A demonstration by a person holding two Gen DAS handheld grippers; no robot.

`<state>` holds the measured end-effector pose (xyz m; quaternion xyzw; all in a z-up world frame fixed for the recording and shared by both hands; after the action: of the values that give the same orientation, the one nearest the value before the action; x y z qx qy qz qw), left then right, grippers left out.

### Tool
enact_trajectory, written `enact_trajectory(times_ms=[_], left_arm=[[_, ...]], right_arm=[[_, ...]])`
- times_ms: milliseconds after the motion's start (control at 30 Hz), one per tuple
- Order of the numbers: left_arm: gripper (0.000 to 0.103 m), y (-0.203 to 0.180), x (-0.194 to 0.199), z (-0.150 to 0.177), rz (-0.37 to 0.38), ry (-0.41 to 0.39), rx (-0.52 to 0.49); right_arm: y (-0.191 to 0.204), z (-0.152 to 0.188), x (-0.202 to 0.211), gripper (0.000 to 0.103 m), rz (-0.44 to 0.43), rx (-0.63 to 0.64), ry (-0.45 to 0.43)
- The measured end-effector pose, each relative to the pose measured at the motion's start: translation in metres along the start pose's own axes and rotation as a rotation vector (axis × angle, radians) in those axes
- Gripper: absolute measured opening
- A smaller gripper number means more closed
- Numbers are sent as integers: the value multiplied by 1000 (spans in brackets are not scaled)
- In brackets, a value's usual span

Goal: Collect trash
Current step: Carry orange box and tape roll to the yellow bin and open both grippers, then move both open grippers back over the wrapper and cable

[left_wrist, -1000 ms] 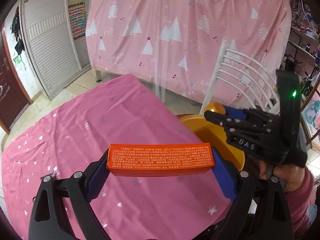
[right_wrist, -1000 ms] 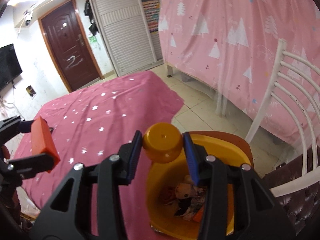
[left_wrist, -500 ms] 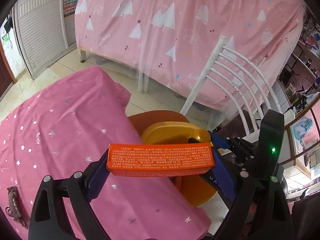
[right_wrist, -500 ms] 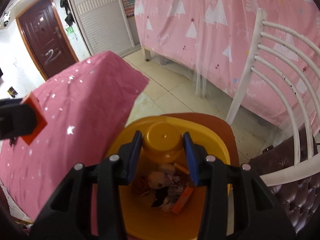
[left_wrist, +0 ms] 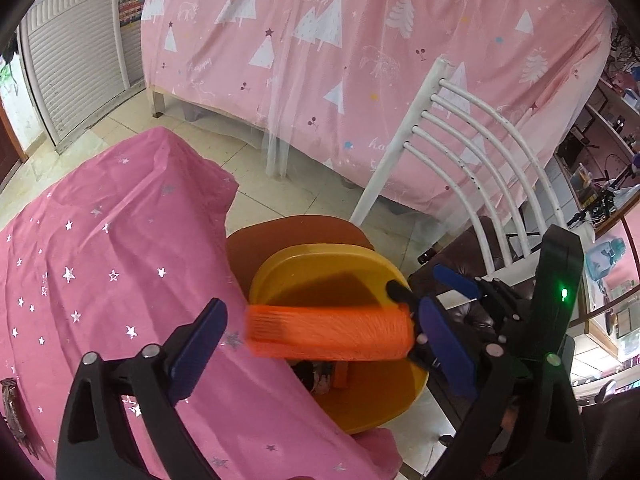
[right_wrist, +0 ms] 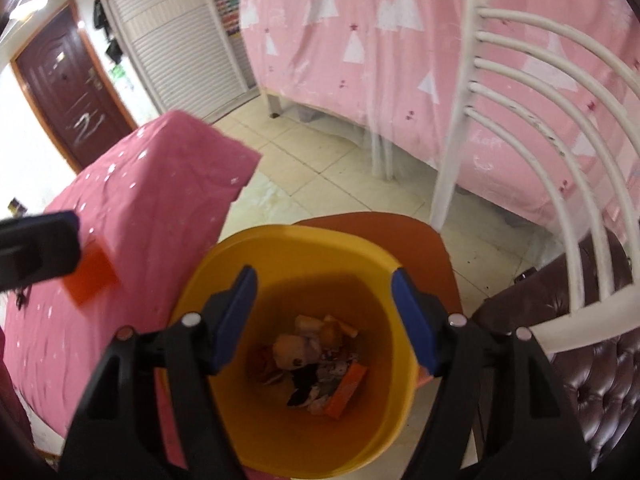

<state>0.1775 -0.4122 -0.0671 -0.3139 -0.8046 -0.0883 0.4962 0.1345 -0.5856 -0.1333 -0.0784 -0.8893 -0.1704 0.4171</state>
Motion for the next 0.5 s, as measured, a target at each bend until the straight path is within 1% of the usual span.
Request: enact_trajectory(times_ms=[100, 167, 200, 333, 500], left_arm=[[95, -2, 2, 0, 5, 0, 5], [95, 1, 4, 0, -2, -5, 10], [95, 3, 5, 1, -4, -5, 15], [95, 13, 15, 2, -7, -15, 30], [95, 23, 38, 7, -4, -42, 12]], right_arm=[[-13, -2, 5, 67, 7, -39, -20], [-14, -4, 9, 67, -8, -53, -35], [-11, -5, 10, 67, -21, -55, -40], [5, -6, 12, 67, -26, -24, -54], [29, -11, 19, 67, -55, -16, -93]])
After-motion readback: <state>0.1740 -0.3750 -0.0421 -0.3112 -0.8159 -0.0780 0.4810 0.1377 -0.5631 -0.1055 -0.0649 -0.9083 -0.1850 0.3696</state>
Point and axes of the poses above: each gripper's, at about its wrist camera, not at the fingertips, and x roughly against the way its jaws point, y to its left, z to its underside, the point moved 9 cm from there along -x, roughly the way its jaws point, and after that the axes turned 3 degrees about -z, right-handed, at the moved point
